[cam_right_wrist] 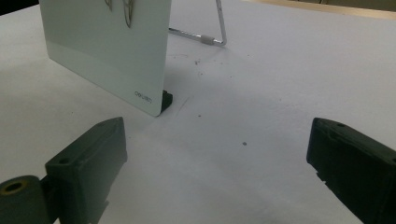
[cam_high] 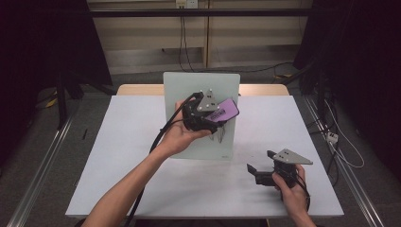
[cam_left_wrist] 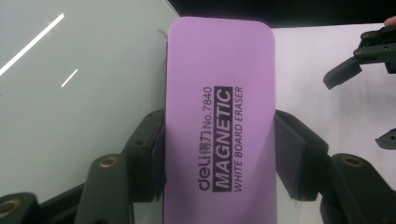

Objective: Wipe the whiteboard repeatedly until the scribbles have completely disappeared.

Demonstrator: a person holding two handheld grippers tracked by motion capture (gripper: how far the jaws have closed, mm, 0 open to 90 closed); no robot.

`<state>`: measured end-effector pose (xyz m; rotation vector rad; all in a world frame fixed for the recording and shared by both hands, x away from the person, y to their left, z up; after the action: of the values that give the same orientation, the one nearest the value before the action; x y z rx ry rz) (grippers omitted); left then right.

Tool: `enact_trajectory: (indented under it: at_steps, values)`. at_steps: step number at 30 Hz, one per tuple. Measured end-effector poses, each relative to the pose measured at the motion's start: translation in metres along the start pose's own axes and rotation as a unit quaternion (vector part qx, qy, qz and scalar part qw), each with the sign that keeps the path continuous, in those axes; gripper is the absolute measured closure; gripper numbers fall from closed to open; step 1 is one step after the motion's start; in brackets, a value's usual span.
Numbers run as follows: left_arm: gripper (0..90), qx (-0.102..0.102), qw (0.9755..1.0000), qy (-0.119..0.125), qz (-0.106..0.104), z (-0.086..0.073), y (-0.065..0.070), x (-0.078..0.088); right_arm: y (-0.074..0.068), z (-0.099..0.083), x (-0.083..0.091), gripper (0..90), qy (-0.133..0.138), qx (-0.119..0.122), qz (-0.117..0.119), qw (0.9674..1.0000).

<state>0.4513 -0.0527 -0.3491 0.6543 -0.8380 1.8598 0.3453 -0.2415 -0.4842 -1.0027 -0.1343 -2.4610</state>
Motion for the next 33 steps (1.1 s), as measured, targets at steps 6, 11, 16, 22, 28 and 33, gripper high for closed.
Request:
enact_trajectory:
  at_steps: [6, 11, 16, 22, 28, 33]
  values:
    - [41.2, 0.014, 0.9998, 0.011, -0.012, 0.002, -0.006, 0.004, 0.0, 0.0, 0.001, 5.3, 0.0, 0.0, 0.0, 1.0]
    - [41.2, 0.024, 0.9994, 0.023, 0.003, 0.009, -0.018, 0.016, 0.0, 0.0, 0.001, 5.3, -0.001, 0.0, 0.0, 1.0]
    - [41.2, 0.04, 0.9975, 0.049, 0.031, 0.016, -0.036, 0.033, 0.0, 0.0, 0.001, 5.3, -0.001, -0.001, 0.0, 1.0]
    - [41.2, 0.049, 0.9963, 0.061, 0.033, 0.016, -0.038, 0.034, 0.0, 0.0, 0.0, 5.3, -0.001, 0.001, 0.0, 1.0]
    - [41.2, 0.038, 0.9978, 0.044, 0.033, 0.017, -0.032, 0.028, 0.0, 0.0, 0.0, 5.3, -0.001, 0.0, 0.0, 1.0]
    - [41.2, 0.03, 0.9985, 0.034, 0.032, 0.02, -0.025, 0.022, 0.0, 0.0, 0.0, 5.3, -0.002, 0.0, 0.0, 1.0]
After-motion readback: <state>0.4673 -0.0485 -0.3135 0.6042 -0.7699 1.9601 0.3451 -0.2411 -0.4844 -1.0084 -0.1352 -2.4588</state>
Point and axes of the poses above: each handheld gripper's, and its own axes: x roughly backward along the jaws, z roughly out of its top, y roughly to its right, the point moved 7 cm from there along -x, roughly forward along the jaws, and after that the axes turned 15 degrees about -y, right-handed, at the moved point
